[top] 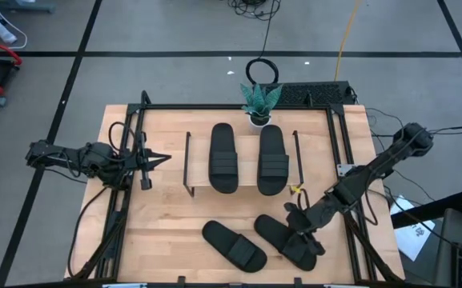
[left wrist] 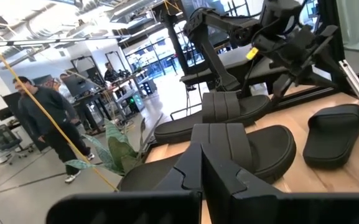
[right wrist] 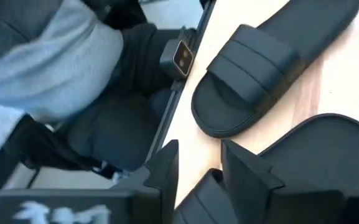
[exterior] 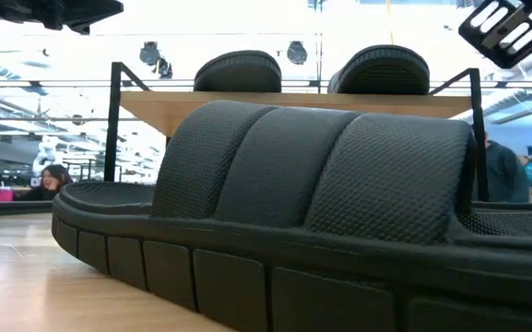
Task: Pick and place slides into the shelf
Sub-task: Put the black slide under the shelf
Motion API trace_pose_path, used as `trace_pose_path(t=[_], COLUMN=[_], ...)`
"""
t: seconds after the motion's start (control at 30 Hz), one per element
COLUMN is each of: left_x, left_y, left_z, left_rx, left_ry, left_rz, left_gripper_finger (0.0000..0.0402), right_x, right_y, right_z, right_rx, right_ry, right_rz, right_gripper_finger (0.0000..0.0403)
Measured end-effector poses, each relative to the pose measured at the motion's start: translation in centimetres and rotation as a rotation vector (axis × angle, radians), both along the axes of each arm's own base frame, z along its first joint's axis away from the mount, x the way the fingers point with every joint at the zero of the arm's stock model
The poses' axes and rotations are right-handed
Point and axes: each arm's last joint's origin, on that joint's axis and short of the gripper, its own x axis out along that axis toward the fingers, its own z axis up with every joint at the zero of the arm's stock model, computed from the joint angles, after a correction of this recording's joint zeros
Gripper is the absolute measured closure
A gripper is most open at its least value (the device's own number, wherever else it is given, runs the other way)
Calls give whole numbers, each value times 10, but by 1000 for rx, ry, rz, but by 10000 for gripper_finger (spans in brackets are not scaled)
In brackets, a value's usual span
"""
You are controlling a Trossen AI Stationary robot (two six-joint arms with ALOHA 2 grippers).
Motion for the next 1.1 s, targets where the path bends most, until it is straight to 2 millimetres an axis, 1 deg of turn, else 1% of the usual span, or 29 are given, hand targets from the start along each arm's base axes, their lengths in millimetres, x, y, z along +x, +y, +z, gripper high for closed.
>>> trace_pose_path(t=[0.17,0.23,0.3,0.37,0.5,0.6,0.73,0.87,1.0,1.1], left_x=[0,0,0,0,0,0,0,0,0,0], left_y=[0,0,0,0,0,0,0,0,0,0], left_z=[0,0,0,0,-1,-1,-2,-2,-2,-4], left_rx=[0,-4,-15,-26,-47,-50,-48,-40,-36,-25], left_ry=[0,-1,-2,-3,2,9,11,16,20,36], left_rz=[0,0,0,-1,-1,-1,-1,-1,-1,-1], left_gripper_finger=[400,398,395,395,400,396,397,399,395,399], right_x=[8,13,20,29,43,50,56,64,73,75], right_y=[11,14,12,9,8,13,15,15,20,19], right_z=[7,5,6,9,6,9,10,18,11,5], right_rx=[-124,-167,-193,-175,-140,-118,-138,-141,-221,-274], right_ry=[-65,-42,24,124,322,384,460,473,390,442], right_rz=[107,130,111,72,138,216,248,248,349,383], right_gripper_finger=[277,281,283,282,269,259,251,246,245,245])
